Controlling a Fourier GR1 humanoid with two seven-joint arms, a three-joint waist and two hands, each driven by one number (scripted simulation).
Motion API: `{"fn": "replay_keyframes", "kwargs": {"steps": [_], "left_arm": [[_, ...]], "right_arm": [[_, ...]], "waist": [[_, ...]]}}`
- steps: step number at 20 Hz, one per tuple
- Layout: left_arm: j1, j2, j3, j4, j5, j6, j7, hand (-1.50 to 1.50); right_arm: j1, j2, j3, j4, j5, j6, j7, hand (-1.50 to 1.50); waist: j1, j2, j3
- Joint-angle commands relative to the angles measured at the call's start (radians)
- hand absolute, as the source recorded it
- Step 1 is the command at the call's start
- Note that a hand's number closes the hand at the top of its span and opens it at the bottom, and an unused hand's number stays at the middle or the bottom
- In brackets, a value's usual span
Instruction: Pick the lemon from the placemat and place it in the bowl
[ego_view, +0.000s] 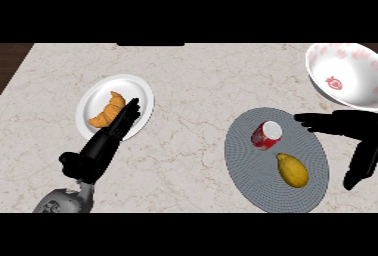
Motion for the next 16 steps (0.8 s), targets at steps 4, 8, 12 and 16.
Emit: {"fn": "replay_keyframes", "kwargs": {"steps": [4,8,12,16], "left_arm": [[-0.004,-0.051,0.018,-0.014,-0.044,-0.014,0.028,0.00],[0.034,-0.034,0.059,-0.006,-0.038,-0.069,-0.013,0.00],[-0.107,-0.085,0.080,0.073,-0.056,-0.056,0.056,0.00],[-0.024,-0.135,0.042,0.027,-0.125,-0.032,0.031,0.00]], "right_arm": [[0.094,0.052,-0.063,-0.097,0.154,-0.073,-0.070,-1.50],[0.172,0.083,-0.086,-0.191,0.186,-0.122,-0.041,-1.50],[0.125,0.117,-0.081,-0.206,0.258,-0.166,0.004,-1.50],[0.164,0.167,-0.074,-0.102,0.425,-0.209,-0.155,-1.50]], "waist": [[-0.002,0.000,0.000],[-0.003,-0.001,0.000],[-0.006,0.001,0.000],[0.001,0.001,0.000]]}}
